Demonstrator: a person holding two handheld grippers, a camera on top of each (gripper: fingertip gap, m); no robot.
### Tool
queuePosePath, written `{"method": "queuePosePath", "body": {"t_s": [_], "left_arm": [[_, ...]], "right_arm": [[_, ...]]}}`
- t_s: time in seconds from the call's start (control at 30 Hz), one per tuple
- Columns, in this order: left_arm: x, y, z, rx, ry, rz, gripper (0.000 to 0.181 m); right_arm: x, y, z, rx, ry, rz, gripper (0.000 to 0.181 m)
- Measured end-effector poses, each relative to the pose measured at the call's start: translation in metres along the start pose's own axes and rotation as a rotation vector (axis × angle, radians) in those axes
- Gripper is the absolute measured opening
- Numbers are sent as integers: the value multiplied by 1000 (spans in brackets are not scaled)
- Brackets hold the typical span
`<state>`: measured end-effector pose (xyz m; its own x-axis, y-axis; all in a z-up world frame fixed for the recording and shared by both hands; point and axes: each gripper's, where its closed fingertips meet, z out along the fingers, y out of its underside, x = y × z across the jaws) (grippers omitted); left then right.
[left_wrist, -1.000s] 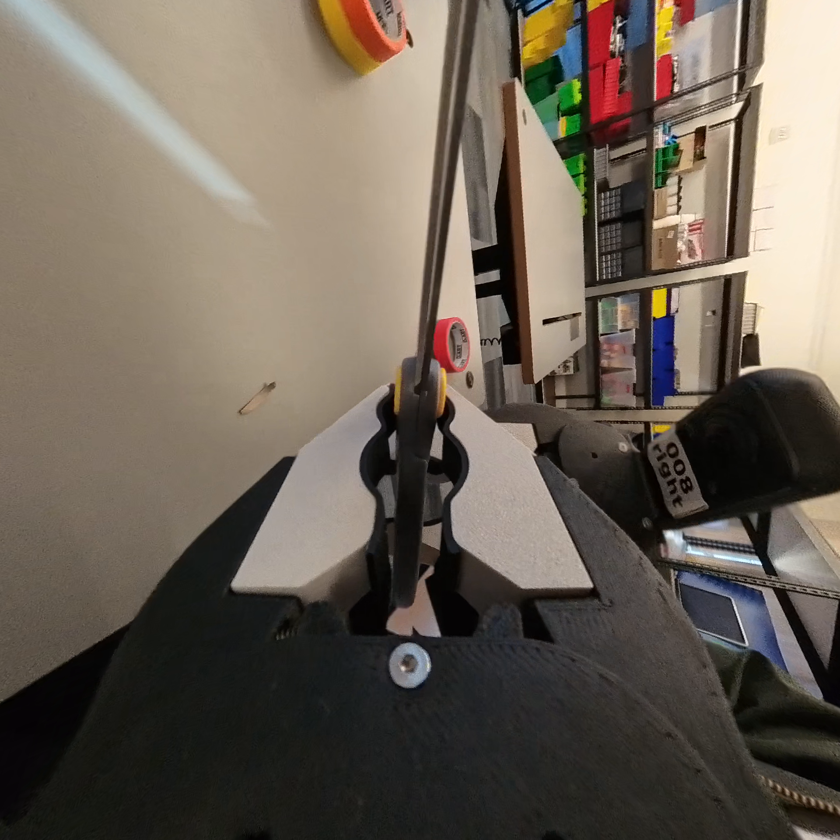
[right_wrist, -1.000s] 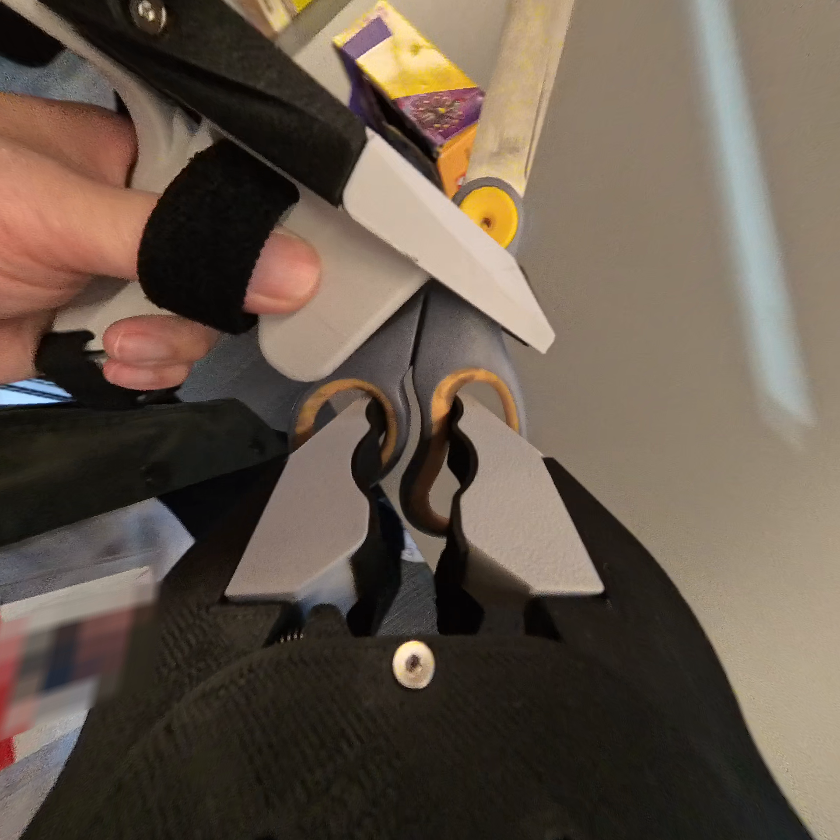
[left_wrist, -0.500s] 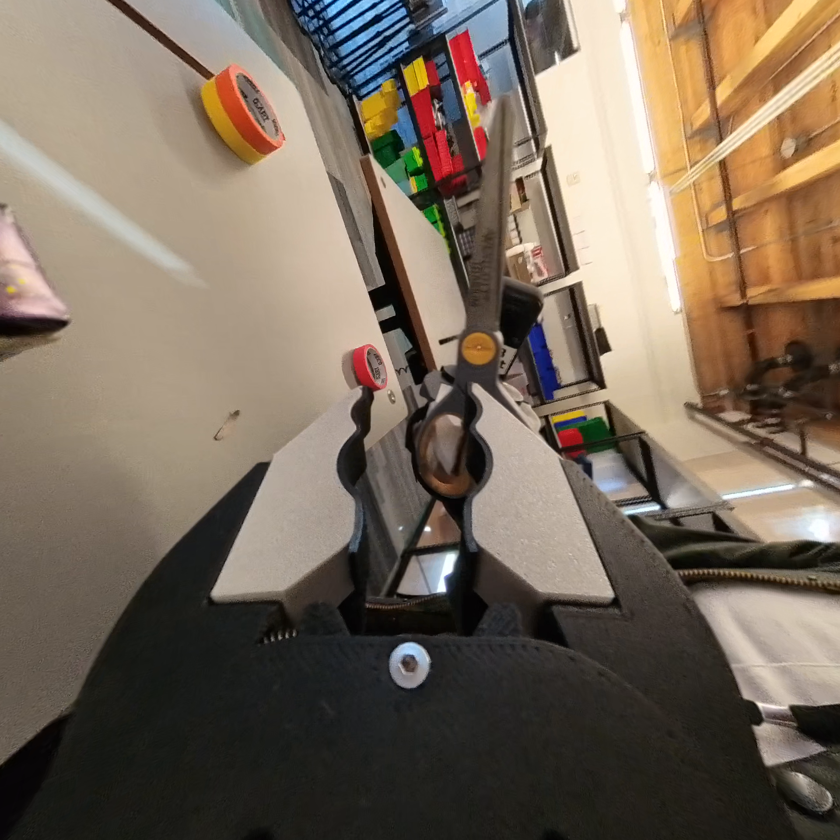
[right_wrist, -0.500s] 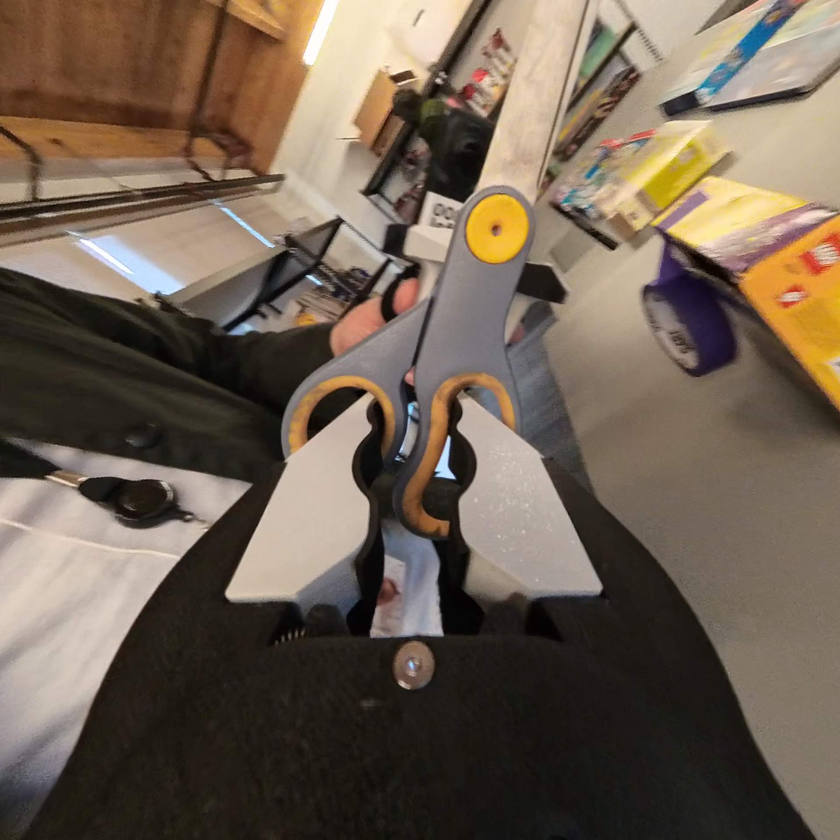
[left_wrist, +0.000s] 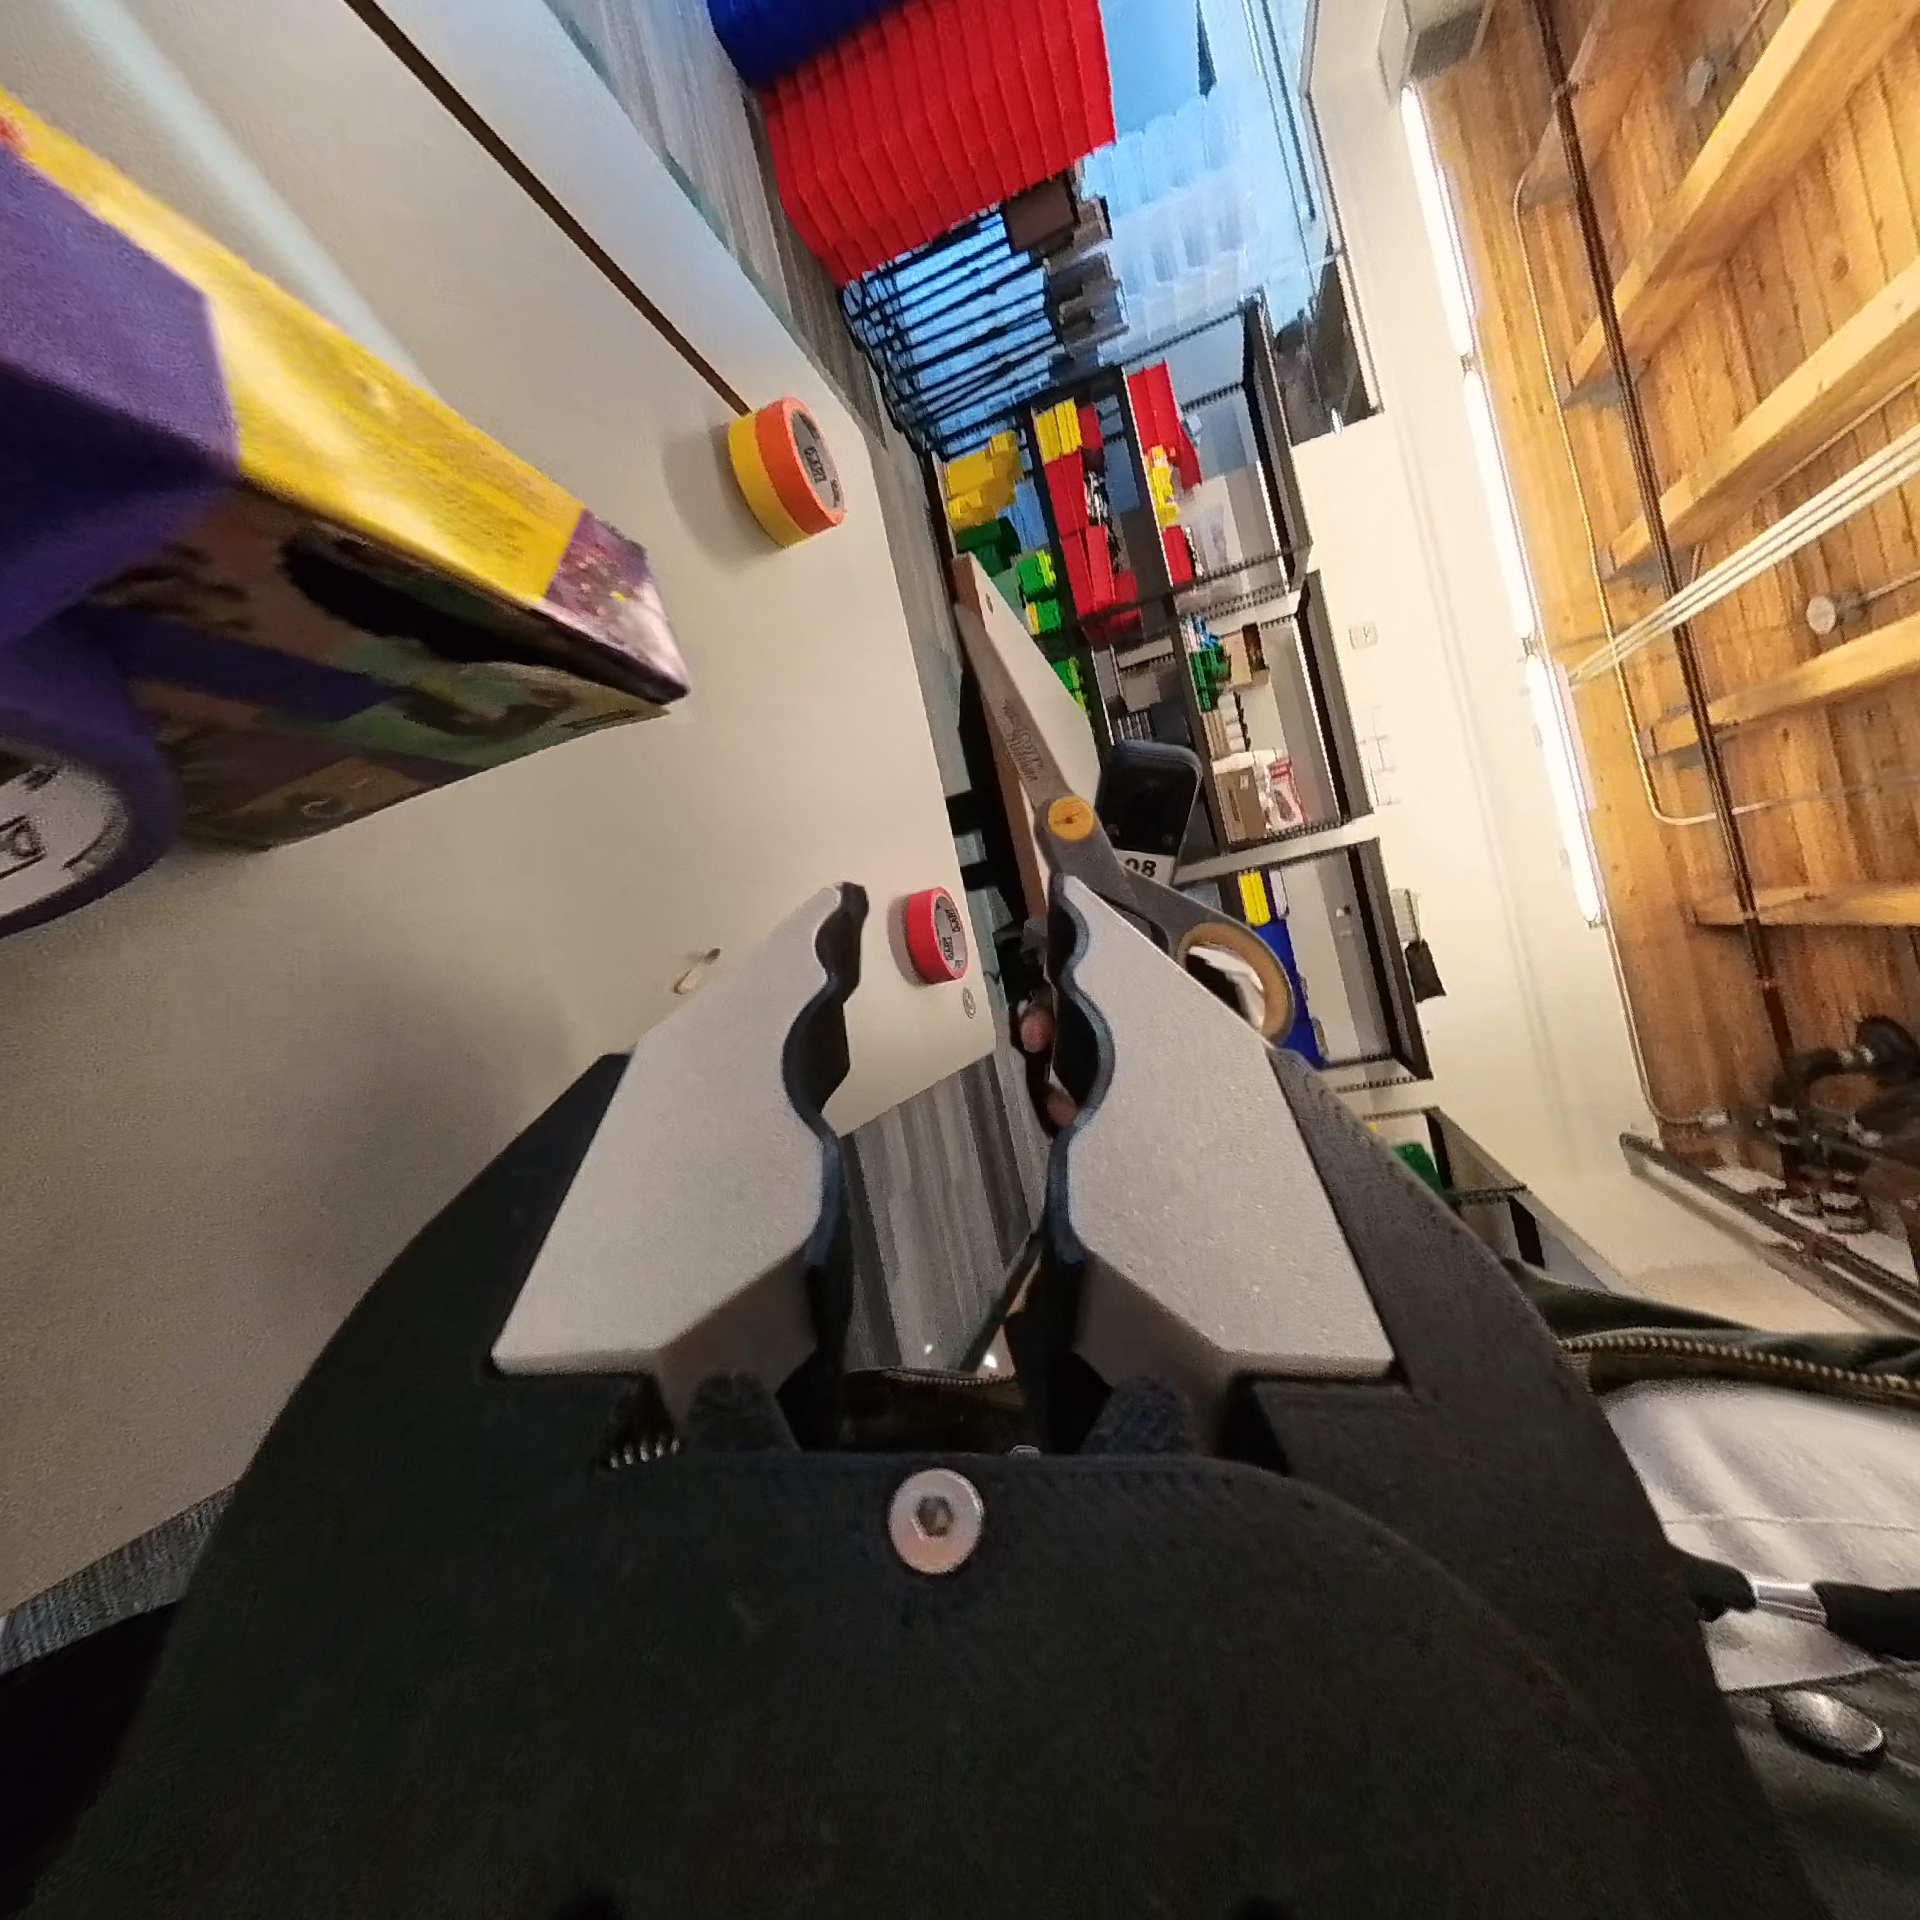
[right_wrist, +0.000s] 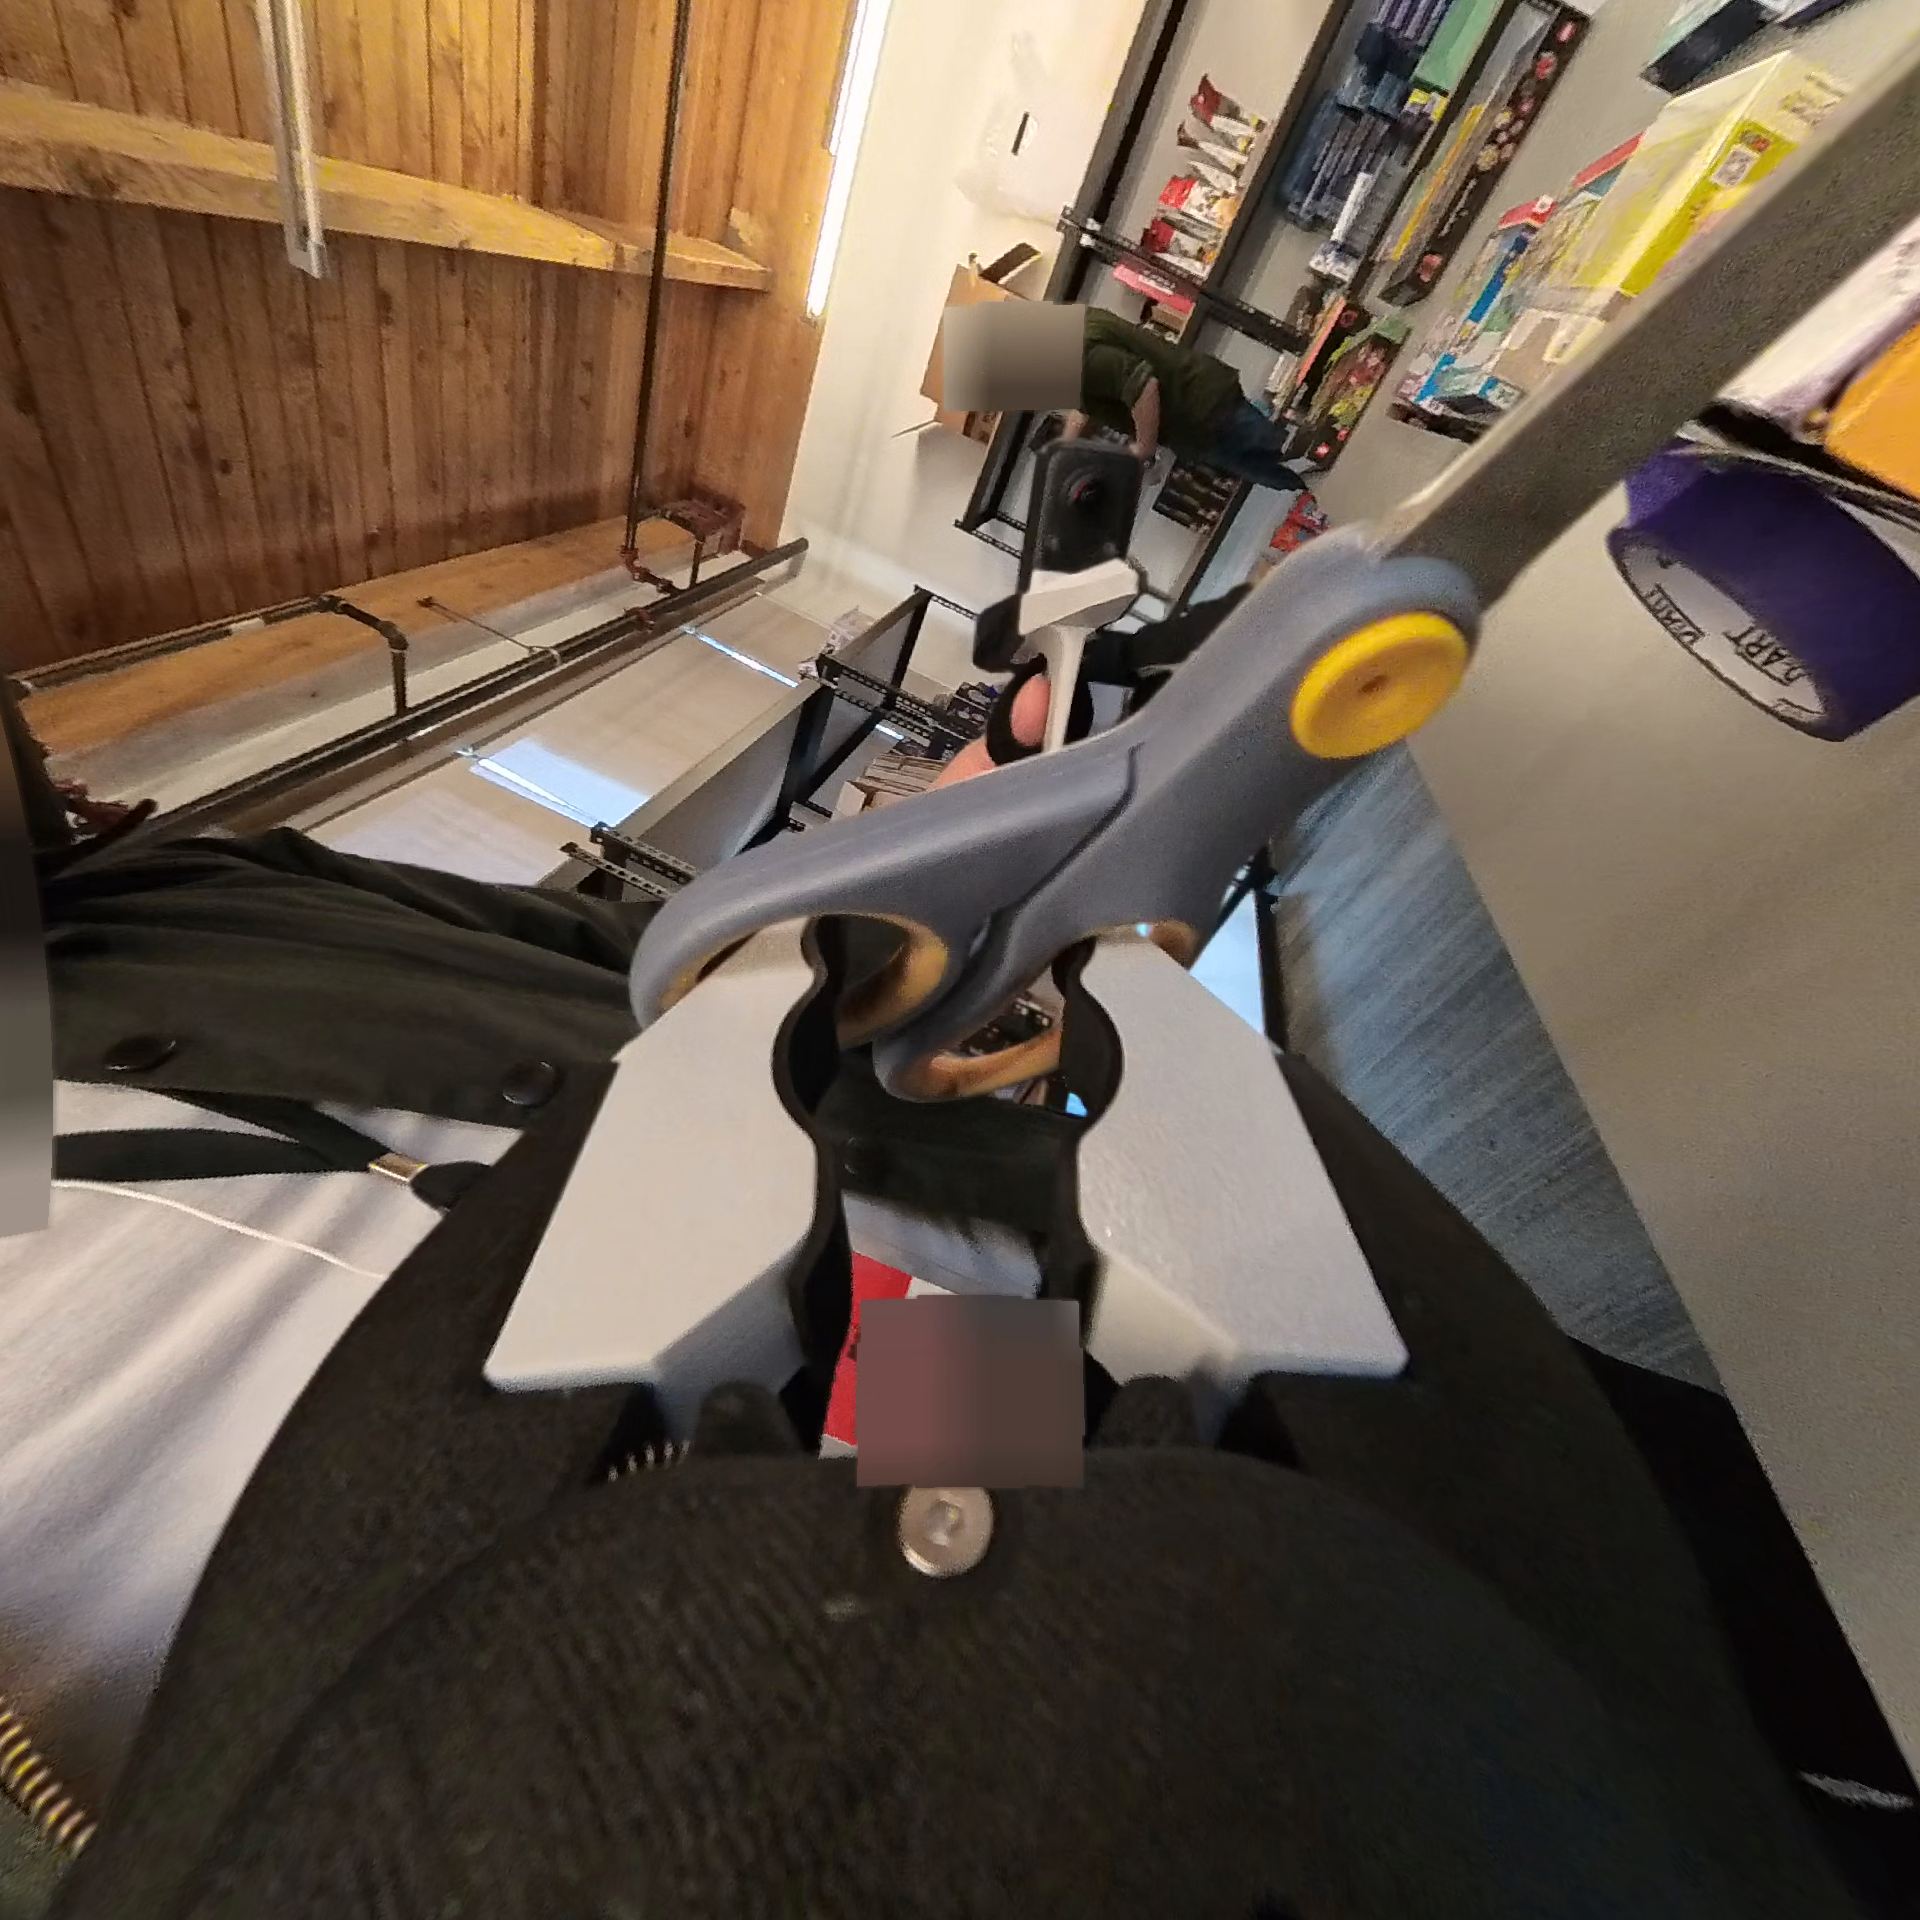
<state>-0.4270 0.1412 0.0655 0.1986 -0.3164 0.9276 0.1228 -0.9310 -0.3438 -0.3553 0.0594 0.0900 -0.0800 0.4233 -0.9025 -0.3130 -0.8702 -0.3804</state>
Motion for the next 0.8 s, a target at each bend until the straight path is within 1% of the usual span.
{"method": "queuePosePath", "body": {"t_s": [0.17,0.33,0.47,0.6,0.63,0.7,0.8], "left_arm": [[-12,1,-17,20,-30,-10,33],[-21,-5,-33,36,-63,13,33],[-31,-12,-45,52,-90,29,34],[-56,-17,-59,58,-169,90,39],[-66,-18,-64,57,-200,116,41],[-90,-21,-73,50,-267,168,46],[-107,-33,-80,80,-269,195,53]], "right_arm": [[9,4,-1,-2,60,-24,38],[11,13,4,-27,104,-48,38],[9,21,9,-40,99,-50,38],[7,29,13,-44,101,-47,39],[8,31,14,-44,105,-44,44],[8,34,15,-49,117,-56,45],[6,40,20,-67,131,-73,44]]}}
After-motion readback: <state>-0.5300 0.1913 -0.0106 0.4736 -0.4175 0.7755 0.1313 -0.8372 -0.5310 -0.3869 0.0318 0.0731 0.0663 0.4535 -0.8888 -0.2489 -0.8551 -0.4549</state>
